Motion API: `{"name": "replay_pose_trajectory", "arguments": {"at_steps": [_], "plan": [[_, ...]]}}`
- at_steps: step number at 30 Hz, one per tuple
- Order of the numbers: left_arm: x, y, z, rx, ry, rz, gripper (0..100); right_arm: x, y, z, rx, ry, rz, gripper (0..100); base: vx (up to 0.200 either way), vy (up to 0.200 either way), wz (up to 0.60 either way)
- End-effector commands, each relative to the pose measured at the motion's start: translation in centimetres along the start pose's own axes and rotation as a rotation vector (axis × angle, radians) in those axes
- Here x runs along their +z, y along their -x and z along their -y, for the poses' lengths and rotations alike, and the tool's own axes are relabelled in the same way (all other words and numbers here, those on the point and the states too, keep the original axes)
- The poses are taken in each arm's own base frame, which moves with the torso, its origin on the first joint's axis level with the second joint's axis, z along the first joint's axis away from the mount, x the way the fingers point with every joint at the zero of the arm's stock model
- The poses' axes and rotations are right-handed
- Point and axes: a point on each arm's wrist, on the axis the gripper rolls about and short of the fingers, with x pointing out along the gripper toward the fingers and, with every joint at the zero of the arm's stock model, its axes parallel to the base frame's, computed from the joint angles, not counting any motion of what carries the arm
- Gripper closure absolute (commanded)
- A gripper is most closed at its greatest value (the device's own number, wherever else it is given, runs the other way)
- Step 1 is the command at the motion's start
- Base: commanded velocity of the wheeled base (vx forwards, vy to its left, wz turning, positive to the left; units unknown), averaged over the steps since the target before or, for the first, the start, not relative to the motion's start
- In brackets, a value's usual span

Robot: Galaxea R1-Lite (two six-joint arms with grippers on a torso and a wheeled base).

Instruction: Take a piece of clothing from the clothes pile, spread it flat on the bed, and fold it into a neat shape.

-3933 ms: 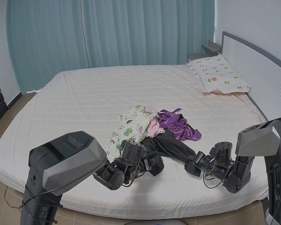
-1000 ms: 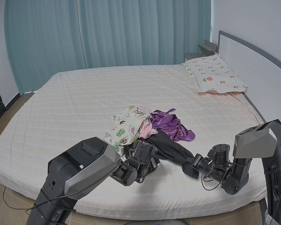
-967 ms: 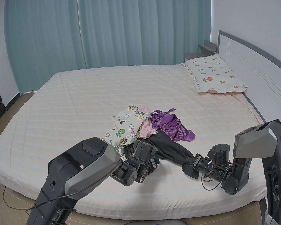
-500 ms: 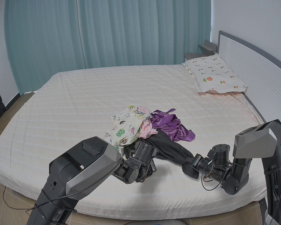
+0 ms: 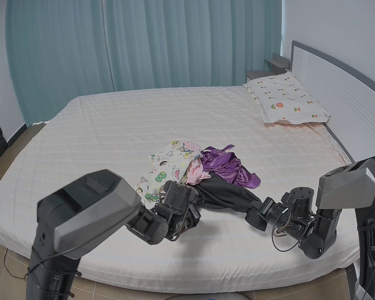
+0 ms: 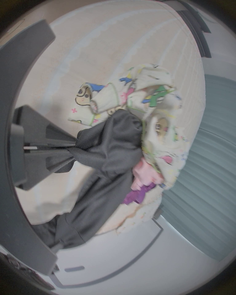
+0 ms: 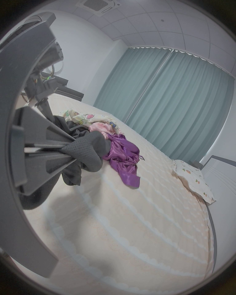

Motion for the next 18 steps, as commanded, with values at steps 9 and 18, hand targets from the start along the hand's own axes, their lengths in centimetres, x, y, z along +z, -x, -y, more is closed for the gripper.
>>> {"name": "replay_pose_trajectory", "arguments": {"at_steps": [9, 18], "plan": [[12.5, 16.1, 1.3, -0.275, 0.146, 0.347, 100, 7.8, 4.4, -12.3, 0.4, 0.129, 0.293, 100, 0.0, 0.0, 0.0], [11.8, 15.4, -2.7, -0.16, 0.177, 0.308, 100, 4.2, 1.2, -10.8, 0.363, 0.125, 0.196, 100, 0.0, 0.0, 0.0]]}}
